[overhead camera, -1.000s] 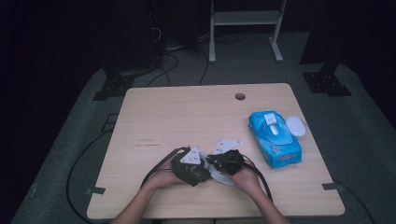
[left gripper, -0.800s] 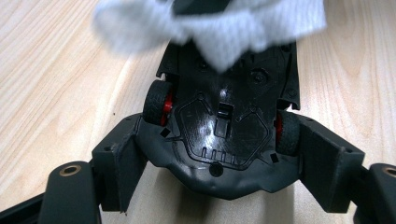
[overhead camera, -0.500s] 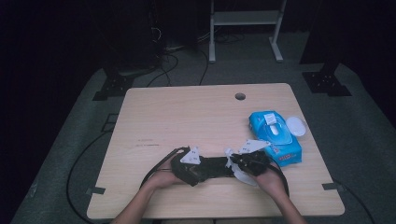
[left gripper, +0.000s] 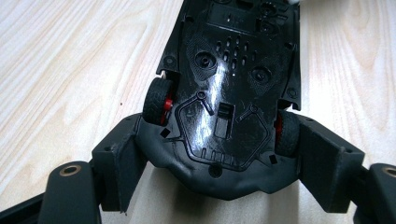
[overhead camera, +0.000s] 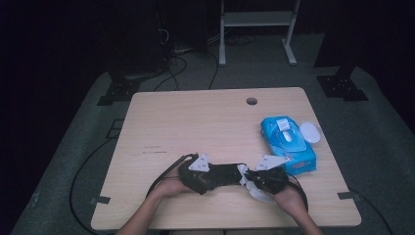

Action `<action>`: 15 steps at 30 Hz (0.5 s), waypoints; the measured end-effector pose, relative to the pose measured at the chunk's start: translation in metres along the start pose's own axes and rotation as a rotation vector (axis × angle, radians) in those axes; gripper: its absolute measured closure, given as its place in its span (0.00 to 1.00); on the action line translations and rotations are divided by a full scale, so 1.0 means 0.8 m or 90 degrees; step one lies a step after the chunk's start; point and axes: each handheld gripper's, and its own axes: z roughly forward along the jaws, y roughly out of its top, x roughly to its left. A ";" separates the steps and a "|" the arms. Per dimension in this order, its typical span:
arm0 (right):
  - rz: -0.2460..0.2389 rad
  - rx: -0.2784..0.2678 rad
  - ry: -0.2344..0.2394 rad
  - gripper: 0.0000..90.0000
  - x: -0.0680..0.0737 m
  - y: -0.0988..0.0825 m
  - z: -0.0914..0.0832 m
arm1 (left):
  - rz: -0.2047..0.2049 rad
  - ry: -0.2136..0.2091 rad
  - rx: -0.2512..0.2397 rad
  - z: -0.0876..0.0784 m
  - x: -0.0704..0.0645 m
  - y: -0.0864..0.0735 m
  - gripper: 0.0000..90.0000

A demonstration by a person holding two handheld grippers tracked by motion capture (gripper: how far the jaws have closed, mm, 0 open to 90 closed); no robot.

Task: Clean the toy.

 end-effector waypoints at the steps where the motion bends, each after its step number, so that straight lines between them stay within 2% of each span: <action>1: -0.002 0.001 0.000 0.93 0.001 0.000 0.000 | -0.003 0.001 -0.002 0.001 -0.001 0.000 0.26; 4: -0.011 -0.003 0.016 0.93 0.011 0.006 0.007 | 0.000 -0.002 -0.005 0.001 -0.001 0.003 0.26; 7: -0.032 -0.010 0.035 0.93 0.026 0.017 0.022 | 0.002 -0.001 -0.006 0.002 -0.003 0.004 0.26; 8: -0.032 -0.010 0.050 0.93 0.030 0.020 0.027 | -0.001 -0.002 -0.009 0.002 -0.003 0.004 0.26; 10: -0.047 -0.008 0.057 0.93 0.038 0.024 0.034 | 0.004 -0.001 -0.001 0.002 -0.003 0.003 0.26; 13: -0.047 -0.004 0.054 0.93 0.036 0.023 0.032 | 0.003 -0.003 -0.002 0.001 -0.002 0.001 0.26; 15: -0.026 -0.011 0.048 0.93 0.026 0.017 0.024 | -0.005 -0.002 -0.008 0.000 -0.001 0.001 0.26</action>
